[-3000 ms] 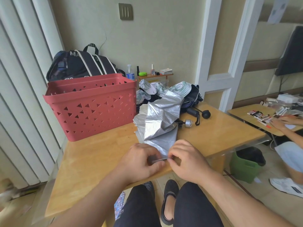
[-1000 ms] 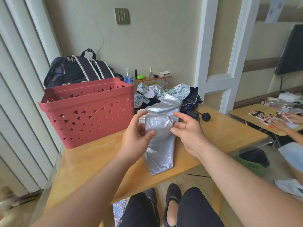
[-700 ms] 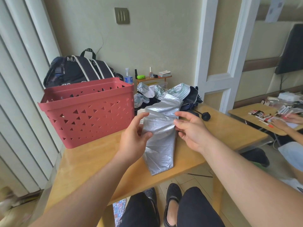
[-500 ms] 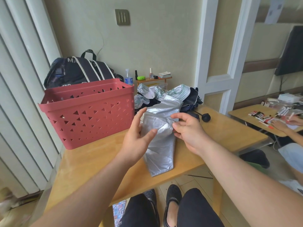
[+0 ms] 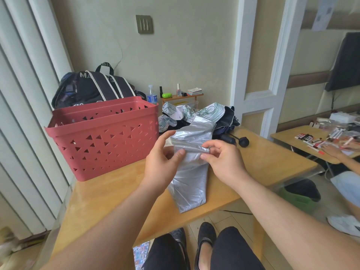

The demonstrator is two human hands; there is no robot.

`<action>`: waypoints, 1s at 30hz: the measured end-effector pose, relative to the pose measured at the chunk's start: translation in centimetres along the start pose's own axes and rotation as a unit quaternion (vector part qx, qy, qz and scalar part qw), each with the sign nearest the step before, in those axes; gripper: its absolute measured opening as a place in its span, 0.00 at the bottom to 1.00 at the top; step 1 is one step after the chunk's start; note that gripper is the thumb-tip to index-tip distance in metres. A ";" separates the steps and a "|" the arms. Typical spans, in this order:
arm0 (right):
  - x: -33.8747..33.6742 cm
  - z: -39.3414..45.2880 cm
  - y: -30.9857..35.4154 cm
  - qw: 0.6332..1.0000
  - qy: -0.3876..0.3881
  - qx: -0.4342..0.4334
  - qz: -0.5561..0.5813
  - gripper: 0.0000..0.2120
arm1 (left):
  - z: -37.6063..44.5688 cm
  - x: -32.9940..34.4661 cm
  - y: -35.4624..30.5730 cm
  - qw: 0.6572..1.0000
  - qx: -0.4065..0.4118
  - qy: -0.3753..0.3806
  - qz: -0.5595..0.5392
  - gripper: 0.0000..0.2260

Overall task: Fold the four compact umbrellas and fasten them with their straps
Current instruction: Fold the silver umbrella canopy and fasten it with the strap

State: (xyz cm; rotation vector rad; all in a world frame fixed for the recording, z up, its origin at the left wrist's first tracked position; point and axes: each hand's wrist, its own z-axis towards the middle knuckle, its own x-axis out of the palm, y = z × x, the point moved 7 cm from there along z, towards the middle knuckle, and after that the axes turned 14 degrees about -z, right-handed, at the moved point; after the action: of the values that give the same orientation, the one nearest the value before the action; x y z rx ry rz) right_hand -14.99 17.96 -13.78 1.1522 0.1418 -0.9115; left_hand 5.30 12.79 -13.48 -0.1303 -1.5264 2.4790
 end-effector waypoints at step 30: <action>3.2 -6.2 -0.9 0.898 0.049 -0.332 -0.286 0.06 | -2.8 -0.5 1.8 0.881 0.132 0.241 0.386 0.23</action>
State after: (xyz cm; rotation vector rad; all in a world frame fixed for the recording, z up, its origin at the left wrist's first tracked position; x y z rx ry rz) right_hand -11.48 21.24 -18.86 0.5035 0.8453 -1.1889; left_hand 6.06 14.32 -16.36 -1.4355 -1.0107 2.8316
